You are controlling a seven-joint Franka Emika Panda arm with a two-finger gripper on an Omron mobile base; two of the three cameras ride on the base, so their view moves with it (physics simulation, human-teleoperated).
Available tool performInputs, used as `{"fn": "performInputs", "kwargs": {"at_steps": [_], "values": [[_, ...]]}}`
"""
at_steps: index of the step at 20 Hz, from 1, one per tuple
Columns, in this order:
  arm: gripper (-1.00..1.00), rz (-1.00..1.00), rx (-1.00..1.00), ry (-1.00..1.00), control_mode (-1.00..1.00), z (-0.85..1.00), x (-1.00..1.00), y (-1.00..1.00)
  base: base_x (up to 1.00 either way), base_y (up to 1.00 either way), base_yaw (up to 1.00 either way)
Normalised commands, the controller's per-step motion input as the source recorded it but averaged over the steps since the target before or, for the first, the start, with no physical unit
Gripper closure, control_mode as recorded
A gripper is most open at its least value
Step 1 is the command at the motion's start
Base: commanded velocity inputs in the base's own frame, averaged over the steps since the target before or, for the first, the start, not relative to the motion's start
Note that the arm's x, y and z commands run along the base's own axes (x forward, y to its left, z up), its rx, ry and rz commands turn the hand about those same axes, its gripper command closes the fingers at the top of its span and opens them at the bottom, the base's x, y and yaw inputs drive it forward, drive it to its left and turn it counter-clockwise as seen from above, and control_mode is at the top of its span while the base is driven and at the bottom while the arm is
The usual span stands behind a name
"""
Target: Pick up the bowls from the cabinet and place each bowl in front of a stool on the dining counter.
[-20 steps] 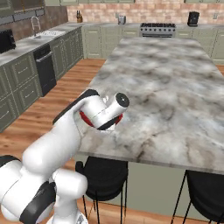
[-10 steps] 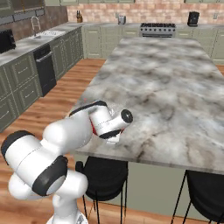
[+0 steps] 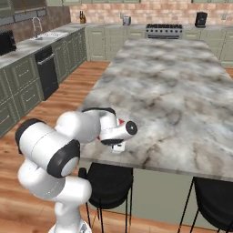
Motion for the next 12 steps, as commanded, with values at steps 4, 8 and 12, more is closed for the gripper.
{"fn": "performInputs", "kwargs": {"at_steps": [4,8,12], "values": [[1.00,0.00,0.00,-0.01,-1.00,-0.32,0.40,0.00,0.00,0.00,0.00],[1.00,0.00,0.00,0.00,-1.00,-0.15,0.19,0.00,0.00,0.00,0.00],[-1.00,0.00,0.00,0.00,-1.00,0.00,0.01,0.00,0.00,0.00,0.00]]}}
